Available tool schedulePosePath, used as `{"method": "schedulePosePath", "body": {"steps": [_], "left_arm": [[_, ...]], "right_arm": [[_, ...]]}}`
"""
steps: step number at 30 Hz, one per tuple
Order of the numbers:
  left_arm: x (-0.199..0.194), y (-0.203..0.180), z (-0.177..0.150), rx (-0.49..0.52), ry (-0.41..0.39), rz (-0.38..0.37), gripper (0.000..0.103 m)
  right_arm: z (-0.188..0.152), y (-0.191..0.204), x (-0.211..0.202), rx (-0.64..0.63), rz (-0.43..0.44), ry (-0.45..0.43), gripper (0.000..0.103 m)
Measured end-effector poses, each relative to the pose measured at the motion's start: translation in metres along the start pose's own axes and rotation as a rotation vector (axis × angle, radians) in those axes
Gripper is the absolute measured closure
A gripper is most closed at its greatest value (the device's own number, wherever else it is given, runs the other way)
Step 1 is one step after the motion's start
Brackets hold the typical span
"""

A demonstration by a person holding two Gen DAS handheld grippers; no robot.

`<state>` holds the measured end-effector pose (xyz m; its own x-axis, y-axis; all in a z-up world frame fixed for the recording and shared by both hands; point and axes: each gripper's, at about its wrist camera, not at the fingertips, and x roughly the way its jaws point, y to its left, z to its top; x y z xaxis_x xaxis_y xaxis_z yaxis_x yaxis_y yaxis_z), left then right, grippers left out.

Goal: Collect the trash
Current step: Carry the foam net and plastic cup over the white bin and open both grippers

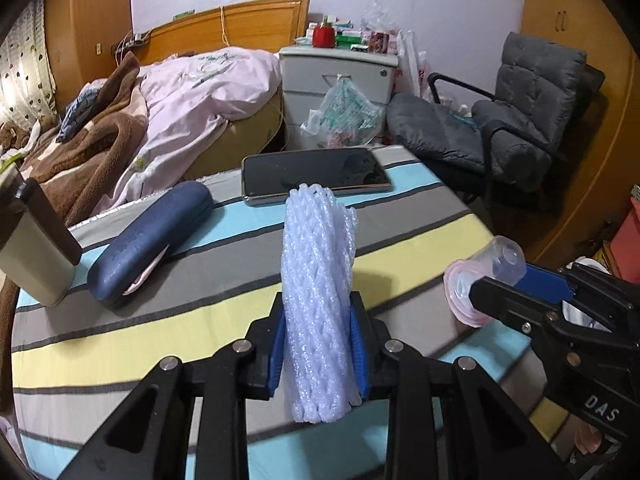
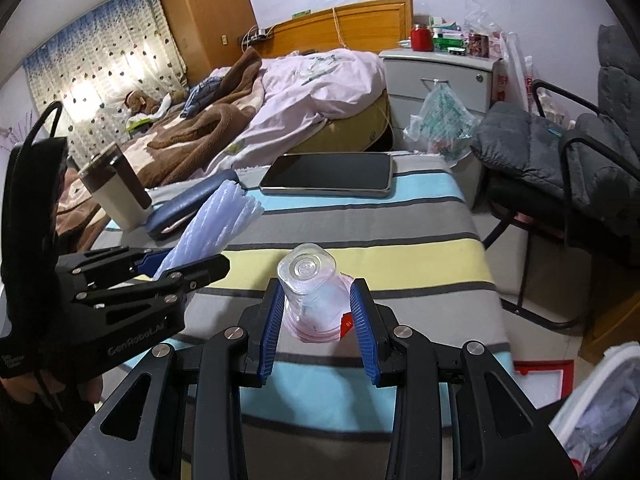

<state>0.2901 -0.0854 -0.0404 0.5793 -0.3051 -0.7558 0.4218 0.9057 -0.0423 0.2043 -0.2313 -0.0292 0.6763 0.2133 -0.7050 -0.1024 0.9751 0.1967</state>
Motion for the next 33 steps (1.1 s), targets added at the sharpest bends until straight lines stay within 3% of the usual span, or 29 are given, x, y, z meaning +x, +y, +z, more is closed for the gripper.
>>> {"method": "schedulePosePath", "body": {"steps": [18, 33], "left_arm": [[-0.068, -0.094, -0.011, 0.085, -0.1, -0.078, 0.073], [-0.081, -0.202, -0.023, 0.194, -0.12, -0.235, 0.073]], "right_arm": [[-0.019, -0.038, -0.076, 0.056, -0.074, -0.118, 0.066], [-0.054, -0.098, -0.136, 0.156, -0.238, -0.175, 0.066]]}}
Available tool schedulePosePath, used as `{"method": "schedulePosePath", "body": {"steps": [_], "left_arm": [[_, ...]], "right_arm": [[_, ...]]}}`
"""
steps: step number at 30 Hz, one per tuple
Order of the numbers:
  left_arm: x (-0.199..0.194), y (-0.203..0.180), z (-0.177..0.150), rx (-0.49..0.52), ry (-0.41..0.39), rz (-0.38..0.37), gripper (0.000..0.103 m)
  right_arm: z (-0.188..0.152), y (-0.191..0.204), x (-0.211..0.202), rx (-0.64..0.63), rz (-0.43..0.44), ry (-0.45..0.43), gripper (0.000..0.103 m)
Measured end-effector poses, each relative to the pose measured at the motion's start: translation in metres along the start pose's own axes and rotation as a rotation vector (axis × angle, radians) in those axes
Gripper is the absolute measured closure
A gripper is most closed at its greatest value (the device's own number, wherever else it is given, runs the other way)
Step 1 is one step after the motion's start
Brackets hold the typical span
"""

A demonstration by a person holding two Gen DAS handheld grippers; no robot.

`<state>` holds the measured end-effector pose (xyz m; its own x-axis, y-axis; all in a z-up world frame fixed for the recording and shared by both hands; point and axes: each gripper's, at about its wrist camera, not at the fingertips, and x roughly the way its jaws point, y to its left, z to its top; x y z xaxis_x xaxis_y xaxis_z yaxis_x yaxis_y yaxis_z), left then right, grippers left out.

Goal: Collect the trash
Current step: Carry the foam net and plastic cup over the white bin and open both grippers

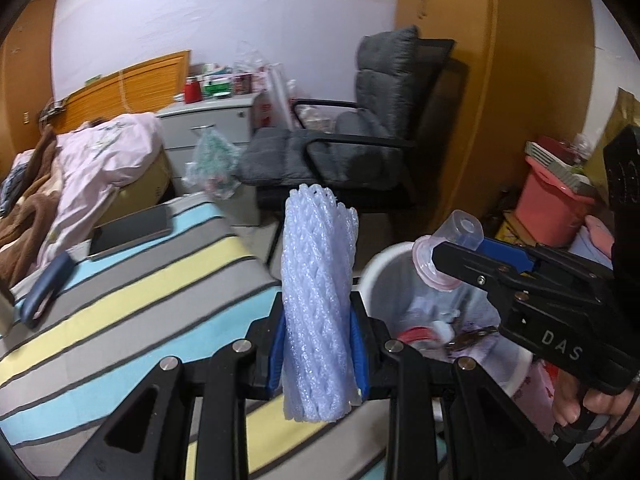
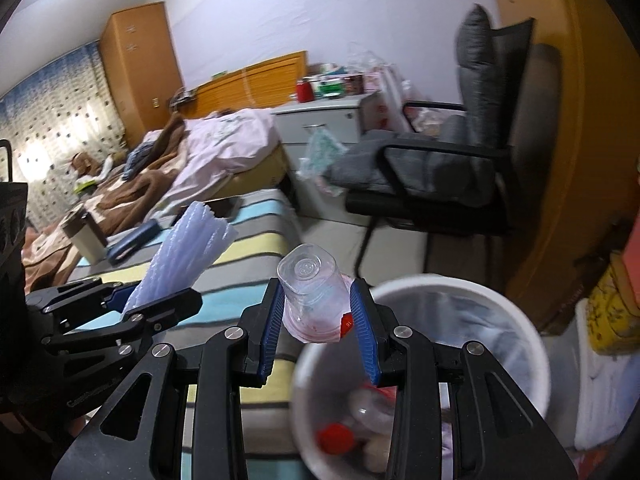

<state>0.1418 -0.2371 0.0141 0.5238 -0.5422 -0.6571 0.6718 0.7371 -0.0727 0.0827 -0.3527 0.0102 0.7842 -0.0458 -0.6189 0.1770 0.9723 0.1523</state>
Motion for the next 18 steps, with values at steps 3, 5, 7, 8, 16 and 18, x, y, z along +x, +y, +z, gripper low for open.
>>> {"method": "schedulePosePath", "body": {"steps": [3, 5, 7, 8, 16, 18], "left_arm": [[0.008, -0.02, -0.001, 0.016, 0.009, -0.035, 0.073], [0.014, -0.034, -0.002, 0.031, 0.022, -0.062, 0.073], [0.02, -0.047, -0.004, 0.047, 0.034, -0.08, 0.073], [0.023, -0.052, -0.004, 0.051, 0.04, -0.088, 0.073], [0.043, -0.083, -0.011, 0.072, 0.083, -0.129, 0.073], [0.047, -0.087, -0.012, 0.074, 0.093, -0.131, 0.073]], "right_arm": [[-0.004, -0.016, -0.005, 0.02, -0.036, 0.003, 0.066], [-0.008, -0.026, -0.008, 0.033, -0.058, 0.005, 0.066], [-0.011, -0.035, -0.01, 0.045, -0.075, 0.01, 0.066], [-0.014, -0.04, -0.012, 0.055, -0.088, 0.009, 0.066], [-0.029, -0.068, -0.011, 0.096, -0.148, 0.046, 0.066], [-0.033, -0.074, -0.011, 0.104, -0.153, 0.057, 0.066]]}}
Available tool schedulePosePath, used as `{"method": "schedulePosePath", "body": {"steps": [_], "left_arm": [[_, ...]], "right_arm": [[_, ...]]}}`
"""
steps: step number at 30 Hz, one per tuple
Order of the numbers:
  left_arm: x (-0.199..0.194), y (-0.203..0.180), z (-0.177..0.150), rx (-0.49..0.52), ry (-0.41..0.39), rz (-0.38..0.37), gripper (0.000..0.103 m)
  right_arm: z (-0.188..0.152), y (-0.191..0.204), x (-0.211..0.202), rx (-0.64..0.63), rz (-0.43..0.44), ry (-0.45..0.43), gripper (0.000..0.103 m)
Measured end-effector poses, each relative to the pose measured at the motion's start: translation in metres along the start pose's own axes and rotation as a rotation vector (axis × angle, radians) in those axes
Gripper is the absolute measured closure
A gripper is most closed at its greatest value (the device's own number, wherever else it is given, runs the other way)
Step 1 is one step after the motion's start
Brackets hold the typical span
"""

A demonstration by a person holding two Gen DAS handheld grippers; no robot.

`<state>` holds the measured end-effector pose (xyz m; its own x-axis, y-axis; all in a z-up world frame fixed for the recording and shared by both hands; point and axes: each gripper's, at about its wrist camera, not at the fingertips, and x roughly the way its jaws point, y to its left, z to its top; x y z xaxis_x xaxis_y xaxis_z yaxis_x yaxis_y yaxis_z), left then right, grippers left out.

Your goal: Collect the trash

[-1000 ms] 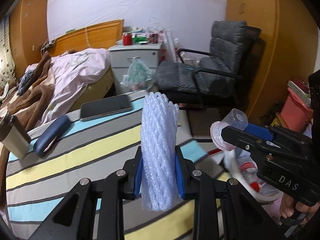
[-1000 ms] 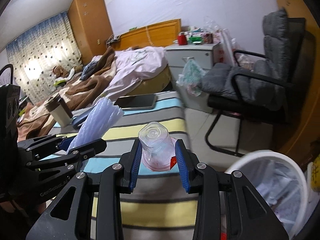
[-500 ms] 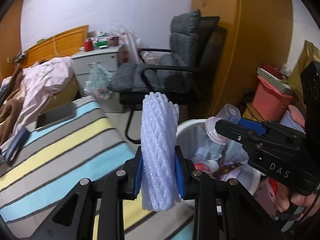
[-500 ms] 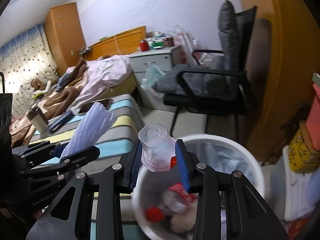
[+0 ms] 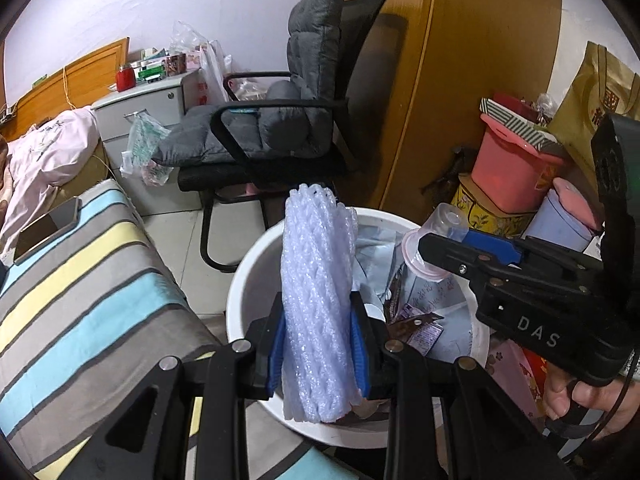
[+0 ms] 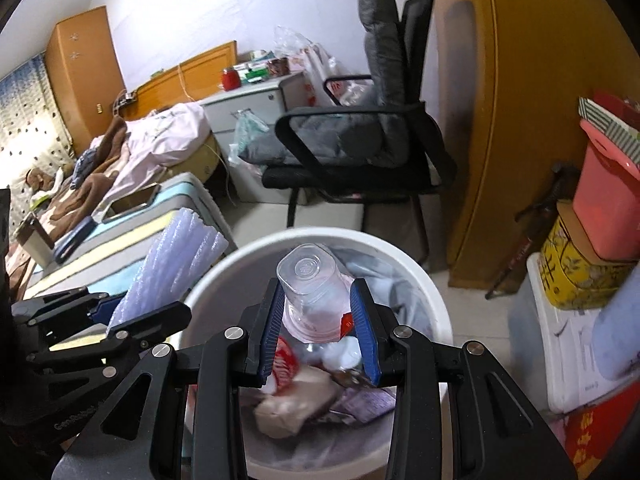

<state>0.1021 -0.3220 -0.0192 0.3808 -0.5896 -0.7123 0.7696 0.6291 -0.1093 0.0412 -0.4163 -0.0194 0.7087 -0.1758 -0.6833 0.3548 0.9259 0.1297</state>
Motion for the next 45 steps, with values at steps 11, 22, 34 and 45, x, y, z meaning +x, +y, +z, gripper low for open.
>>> {"method": "schedulePosePath", "body": {"steps": [11, 22, 34, 45], "left_arm": [[0.017, -0.002, -0.005, -0.028, 0.039, 0.007, 0.064], [0.009, 0.002, -0.01, -0.048, 0.024, 0.031, 0.041], [-0.027, 0.002, -0.027, -0.056, -0.059, 0.121, 0.035], [-0.071, -0.003, -0.055, -0.064, -0.165, 0.244, 0.034]], "right_arm": [[-0.011, -0.015, 0.019, -0.008, -0.06, 0.096, 0.066], [-0.013, -0.019, 0.013, -0.003, -0.091, 0.076, 0.05], [-0.021, -0.005, -0.014, 0.02, -0.099, -0.007, 0.05], [-0.043, 0.017, -0.046, 0.013, -0.145, -0.094, 0.05]]}}
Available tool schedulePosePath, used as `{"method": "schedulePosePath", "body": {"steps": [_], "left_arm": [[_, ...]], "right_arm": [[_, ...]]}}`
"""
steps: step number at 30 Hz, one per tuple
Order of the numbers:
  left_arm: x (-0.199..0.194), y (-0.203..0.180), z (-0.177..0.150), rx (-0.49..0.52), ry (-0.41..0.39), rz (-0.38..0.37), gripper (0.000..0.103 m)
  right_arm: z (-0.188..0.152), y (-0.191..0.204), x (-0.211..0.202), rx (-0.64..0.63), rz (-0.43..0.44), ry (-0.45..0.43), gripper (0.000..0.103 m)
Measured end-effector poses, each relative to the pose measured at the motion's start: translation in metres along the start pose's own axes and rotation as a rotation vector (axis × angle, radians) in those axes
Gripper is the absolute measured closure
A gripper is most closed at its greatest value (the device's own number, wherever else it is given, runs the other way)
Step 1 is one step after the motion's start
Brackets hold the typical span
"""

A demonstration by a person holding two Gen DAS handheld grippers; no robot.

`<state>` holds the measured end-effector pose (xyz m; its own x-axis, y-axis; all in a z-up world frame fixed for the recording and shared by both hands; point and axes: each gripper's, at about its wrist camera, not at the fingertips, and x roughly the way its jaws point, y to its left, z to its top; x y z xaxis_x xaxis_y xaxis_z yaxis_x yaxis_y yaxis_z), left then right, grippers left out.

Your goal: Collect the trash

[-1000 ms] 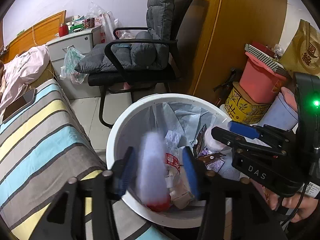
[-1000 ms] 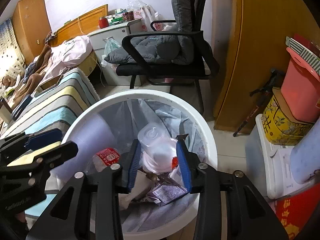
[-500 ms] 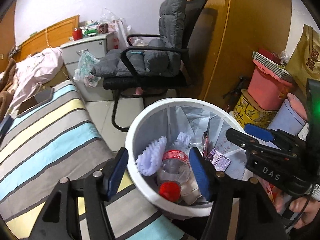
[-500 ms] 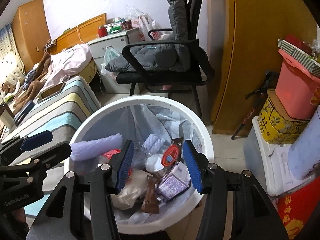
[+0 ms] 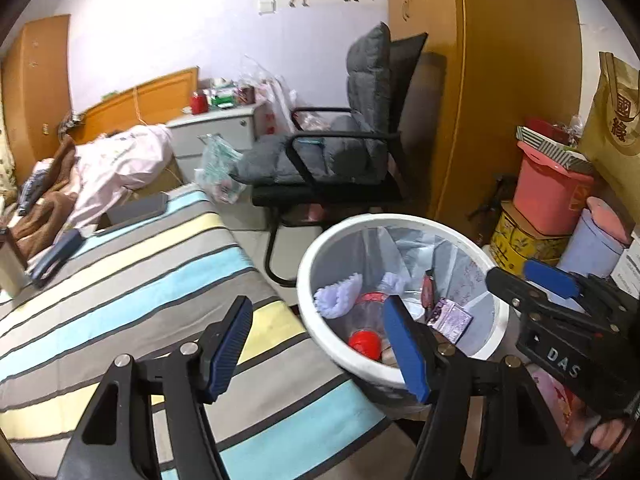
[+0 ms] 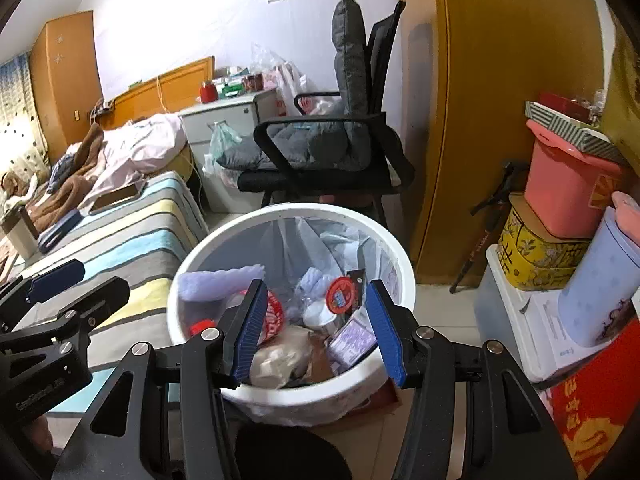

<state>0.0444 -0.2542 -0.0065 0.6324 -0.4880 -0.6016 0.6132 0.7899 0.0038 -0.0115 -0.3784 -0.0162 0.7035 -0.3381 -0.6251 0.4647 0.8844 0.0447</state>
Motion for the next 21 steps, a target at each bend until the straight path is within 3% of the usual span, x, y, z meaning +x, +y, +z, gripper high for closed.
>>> {"method": "schedulePosePath", "body": {"steps": [21], "left_arm": [[-0.037, 0.005, -0.028, -0.047, -0.06, 0.015, 0.033]], "right_arm": [[-0.027, 0.019, -0.034, 0.015, -0.047, -0.082, 0.05]]}}
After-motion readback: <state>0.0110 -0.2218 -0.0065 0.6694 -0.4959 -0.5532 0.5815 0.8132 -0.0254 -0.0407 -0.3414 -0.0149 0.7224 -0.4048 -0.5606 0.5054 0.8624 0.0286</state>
